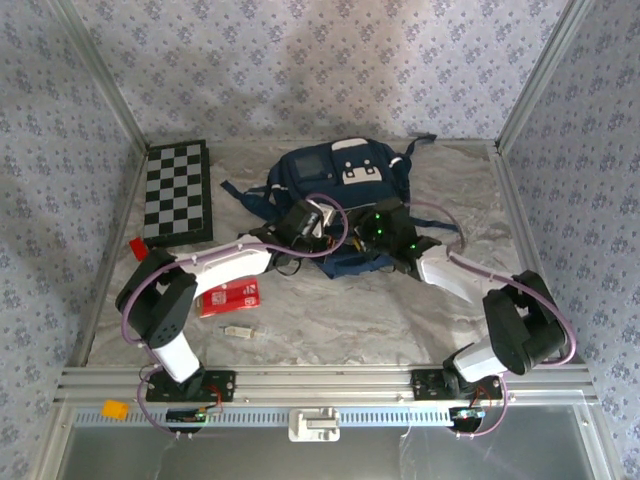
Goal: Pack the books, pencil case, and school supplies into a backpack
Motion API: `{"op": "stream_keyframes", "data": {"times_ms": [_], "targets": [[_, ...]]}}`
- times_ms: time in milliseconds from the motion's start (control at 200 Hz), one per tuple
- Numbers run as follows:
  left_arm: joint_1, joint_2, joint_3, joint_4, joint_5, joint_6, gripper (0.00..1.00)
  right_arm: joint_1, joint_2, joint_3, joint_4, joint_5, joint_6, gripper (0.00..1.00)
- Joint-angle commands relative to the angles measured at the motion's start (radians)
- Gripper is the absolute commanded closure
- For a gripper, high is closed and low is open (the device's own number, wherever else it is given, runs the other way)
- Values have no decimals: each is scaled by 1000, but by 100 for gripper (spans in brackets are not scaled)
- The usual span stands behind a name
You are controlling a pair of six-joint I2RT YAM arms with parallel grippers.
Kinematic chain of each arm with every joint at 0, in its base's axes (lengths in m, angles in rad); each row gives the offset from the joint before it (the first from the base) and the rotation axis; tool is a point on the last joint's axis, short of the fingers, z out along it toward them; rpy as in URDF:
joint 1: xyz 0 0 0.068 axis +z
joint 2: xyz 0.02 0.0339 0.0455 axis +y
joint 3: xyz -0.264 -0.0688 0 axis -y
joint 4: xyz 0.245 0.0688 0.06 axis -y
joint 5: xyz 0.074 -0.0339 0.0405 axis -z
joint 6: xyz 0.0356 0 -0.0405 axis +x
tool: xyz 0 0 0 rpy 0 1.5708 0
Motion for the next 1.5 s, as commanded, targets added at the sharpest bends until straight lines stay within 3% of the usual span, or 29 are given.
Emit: {"op": "stream_keyframes", "data": {"times_ms": [0, 60, 220, 335, 545, 705, 815, 955, 979, 1094, 1209, 1364, 1494], "targets": [[-17, 2, 45, 15, -4, -6, 100, 20, 39, 3, 51, 79, 58, 52], [-15, -1, 37, 10, -15, -2, 100, 12, 56, -9, 90, 81, 66, 66], [-14, -35, 7, -11, -49, 16, 100, -20, 58, 15, 44, 87, 12, 88], [-3, -57, -13, -47, -115, 45, 100, -50, 38, 23, 34, 16, -37, 100], [138, -104, -72, -42, -172, 68, 100, -123, -39, 11, -72, -68, -116, 100], [270, -26, -26, -1, -72, 83, 100, -117, -20, 29, -36, -102, -139, 100], [286, 42, 47, -14, -58, 99, 100, -79, 28, 52, 4, -93, -135, 100], [285, 11, 25, -12, -11, 85, 100, -65, 48, 59, 39, -104, -143, 100], [286, -2, 16, -18, 1, 88, 94, -61, 41, 60, 27, -104, -156, 100], [286, -78, -28, -79, 58, 77, 64, -46, -26, 58, -101, -81, -239, 70], [291, -197, -105, -135, 77, -4, 54, -8, -126, 43, -241, -27, -353, 45], [339, -348, -169, -327, 36, -170, 49, 92, -165, 72, -391, 8, -526, 32], [414, -457, -248, -470, -9, -279, 46, 191, -58, 186, -462, 10, -712, 30]]}}
